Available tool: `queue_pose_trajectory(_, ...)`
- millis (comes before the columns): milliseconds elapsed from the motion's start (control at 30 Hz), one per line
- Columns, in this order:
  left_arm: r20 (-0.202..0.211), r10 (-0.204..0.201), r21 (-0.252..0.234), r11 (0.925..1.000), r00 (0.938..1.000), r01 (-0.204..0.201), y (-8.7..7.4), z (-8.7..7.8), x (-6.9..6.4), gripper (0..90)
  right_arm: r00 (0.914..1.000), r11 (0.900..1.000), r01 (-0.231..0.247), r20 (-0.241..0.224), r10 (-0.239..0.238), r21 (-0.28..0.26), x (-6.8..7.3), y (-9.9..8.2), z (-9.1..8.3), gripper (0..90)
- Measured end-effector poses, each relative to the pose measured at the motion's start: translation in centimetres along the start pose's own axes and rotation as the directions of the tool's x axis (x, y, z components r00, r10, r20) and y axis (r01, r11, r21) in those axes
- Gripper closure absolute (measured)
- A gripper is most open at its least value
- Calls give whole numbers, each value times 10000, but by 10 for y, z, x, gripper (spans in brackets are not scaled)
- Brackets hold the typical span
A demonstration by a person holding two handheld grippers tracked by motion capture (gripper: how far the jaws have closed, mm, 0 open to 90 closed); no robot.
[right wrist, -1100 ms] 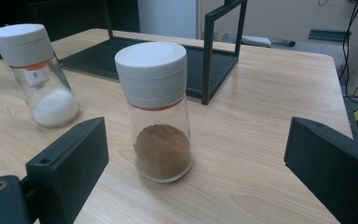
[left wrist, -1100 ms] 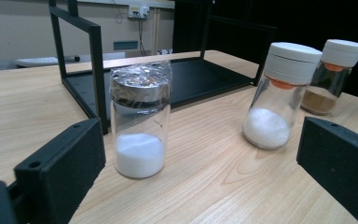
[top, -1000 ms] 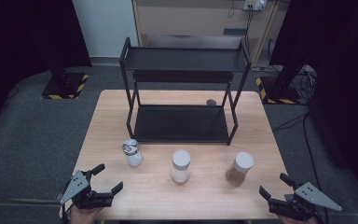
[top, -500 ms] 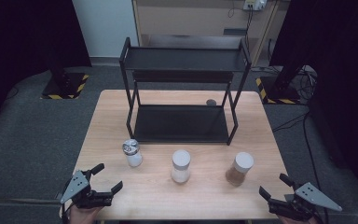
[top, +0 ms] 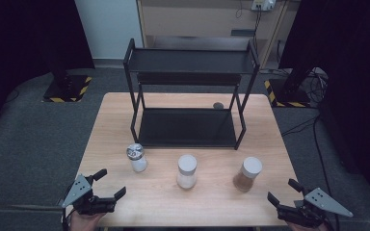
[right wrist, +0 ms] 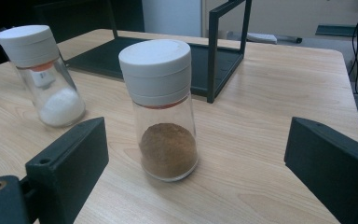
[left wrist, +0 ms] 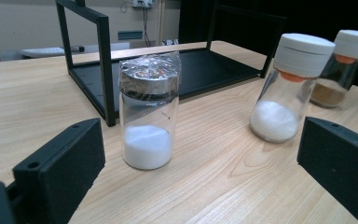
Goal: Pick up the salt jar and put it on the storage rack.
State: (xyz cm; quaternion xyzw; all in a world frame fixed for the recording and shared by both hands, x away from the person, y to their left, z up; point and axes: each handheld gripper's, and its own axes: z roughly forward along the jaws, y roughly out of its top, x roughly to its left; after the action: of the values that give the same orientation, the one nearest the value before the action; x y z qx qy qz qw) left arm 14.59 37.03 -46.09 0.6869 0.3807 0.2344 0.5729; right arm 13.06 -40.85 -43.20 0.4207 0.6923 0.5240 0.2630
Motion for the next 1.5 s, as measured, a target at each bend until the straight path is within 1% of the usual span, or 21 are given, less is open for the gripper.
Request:
queue_pose_trajectory(100,-22,62,38,10000,10000,-62,5,-2,1,0,10000,10000,43,13,-43,-4,1,0,0,66)
queue_pose_trajectory(133,-44,158,90,9998,9999,-158,10,-2,1,0,10000,10000,45,18,-45,-8,1,0,0,66)
queue_pose_trajectory(167,-44,158,90,9998,9999,-158,10,-2,1,0,10000,10000,45,18,-45,-8,1,0,0,66)
queue_pose_trajectory(233,-69,232,157,9996,9997,-231,17,-2,3,0,10000,10000,48,16,-48,-17,1,0,0,66)
queue_pose_trajectory(267,-69,232,157,9996,9997,-231,17,-2,3,0,10000,10000,48,16,-48,-17,1,0,0,66)
queue_pose_trajectory(333,-130,322,281,9991,9994,-318,23,-1,4,0,10000,10000,34,9,-34,-15,0,0,0,67)
queue_pose_trajectory(500,-131,420,347,9985,9990,-415,31,0,9,0,10000,10000,45,36,-45,-42,1,0,0,67)
queue_pose_trajectory(567,-199,458,395,9982,9988,-450,34,1,10,0,10000,10000,47,37,-46,-50,1,0,0,68)
queue_pose_trajectory(633,-208,470,407,9981,9987,-461,36,2,11,0,10000,10000,52,42,-52,-53,1,0,0,68)
queue_pose_trajectory(867,-192,479,547,9974,9987,-468,46,11,18,0,10000,10000,57,77,-57,-74,1,0,-1,68)
queue_pose_trajectory(967,-217,510,603,9969,9985,-496,49,14,19,0,10000,10000,55,82,-54,-67,1,0,-1,68)
queue_pose_trajectory(1067,-159,439,614,9972,9989,-428,52,18,22,0,10000,10000,57,76,-57,-64,1,0,-1,69)
queue_pose_trajectory(1300,-228,568,835,9950,9981,-547,63,28,23,0,10000,10000,56,76,-56,-78,1,-1,0,70)
queue_pose_trajectory(1400,-205,602,921,9941,9980,-580,66,35,24,0,10000,10000,56,64,-56,-82,1,-1,-1,70)
queue_pose_trajectory(1433,-233,643,1016,9929,9977,-616,68,40,23,0,10000,9999,73,67,-73,-88,1,-1,-1,70)
queue_pose_trajectory(1500,-232,631,1032,9928,9977,-604,69,43,24,0,10000,9999,60,58,-59,-87,1,-1,-1,70)
